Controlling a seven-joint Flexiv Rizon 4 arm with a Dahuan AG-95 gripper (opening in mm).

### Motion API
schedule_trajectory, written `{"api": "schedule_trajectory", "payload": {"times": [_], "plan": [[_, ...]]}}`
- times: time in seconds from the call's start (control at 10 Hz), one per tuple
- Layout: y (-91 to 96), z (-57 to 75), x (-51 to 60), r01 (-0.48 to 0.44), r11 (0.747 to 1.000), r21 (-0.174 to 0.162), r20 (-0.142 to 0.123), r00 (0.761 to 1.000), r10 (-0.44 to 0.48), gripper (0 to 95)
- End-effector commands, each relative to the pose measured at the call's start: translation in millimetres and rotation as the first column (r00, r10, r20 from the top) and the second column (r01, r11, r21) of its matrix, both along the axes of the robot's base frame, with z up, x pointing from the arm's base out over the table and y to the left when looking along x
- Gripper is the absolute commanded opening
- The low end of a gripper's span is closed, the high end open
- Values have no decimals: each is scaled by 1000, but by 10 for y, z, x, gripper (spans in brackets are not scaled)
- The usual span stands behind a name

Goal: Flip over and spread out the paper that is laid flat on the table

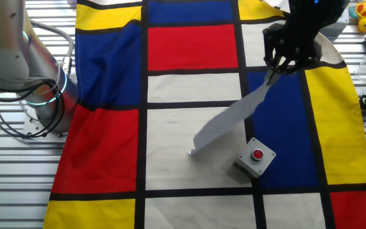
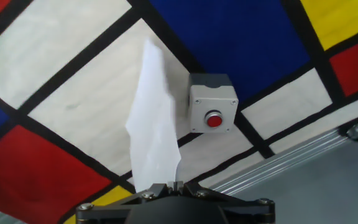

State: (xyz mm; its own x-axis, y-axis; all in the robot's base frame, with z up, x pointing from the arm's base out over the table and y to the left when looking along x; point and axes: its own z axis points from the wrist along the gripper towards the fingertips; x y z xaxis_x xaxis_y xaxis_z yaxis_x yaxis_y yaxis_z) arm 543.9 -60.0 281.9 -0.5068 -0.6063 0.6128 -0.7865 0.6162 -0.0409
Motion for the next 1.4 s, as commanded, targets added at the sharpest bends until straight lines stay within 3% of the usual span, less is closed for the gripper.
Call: {"api": "schedule_trajectory", "payload": {"times": [0.1, 0.2, 0.6, 1.4], "plan": [[34, 0, -15, 61, 998, 9, -5, 998, -61, 0], [42, -3, -6, 71, 997, 8, -4, 997, -71, 0], [120, -40, 102, 190, 980, 56, -40, 981, -188, 0], [77, -84, 46, 188, 980, 61, -43, 982, -186, 0]]}}
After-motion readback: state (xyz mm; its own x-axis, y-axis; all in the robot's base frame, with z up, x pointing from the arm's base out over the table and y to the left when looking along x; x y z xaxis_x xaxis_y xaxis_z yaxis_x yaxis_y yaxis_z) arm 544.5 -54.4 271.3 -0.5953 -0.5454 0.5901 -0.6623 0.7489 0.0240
